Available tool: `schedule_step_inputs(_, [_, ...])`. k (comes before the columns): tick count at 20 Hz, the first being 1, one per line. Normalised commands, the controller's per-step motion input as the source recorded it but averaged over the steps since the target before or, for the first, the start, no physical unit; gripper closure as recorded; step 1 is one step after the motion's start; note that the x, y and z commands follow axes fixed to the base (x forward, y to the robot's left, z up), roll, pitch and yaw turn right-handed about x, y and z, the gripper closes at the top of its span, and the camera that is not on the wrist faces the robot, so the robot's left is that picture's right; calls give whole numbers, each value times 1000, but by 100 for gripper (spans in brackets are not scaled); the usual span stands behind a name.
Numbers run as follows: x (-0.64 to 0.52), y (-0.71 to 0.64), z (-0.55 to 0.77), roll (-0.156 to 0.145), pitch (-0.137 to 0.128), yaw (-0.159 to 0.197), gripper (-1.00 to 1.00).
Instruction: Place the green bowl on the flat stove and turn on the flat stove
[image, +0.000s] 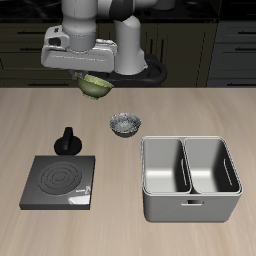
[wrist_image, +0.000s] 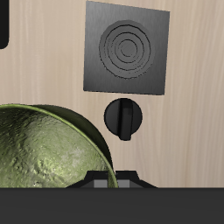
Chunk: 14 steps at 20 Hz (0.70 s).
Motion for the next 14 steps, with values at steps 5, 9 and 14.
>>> schedule_step_inputs(5, [449,-242,90,15,-3,-57,100])
schedule_step_inputs(9, [352,-189,56,-36,-11,-2,100])
schedule_step_inputs(14, [401,-174,63,-6,-11,-6,100])
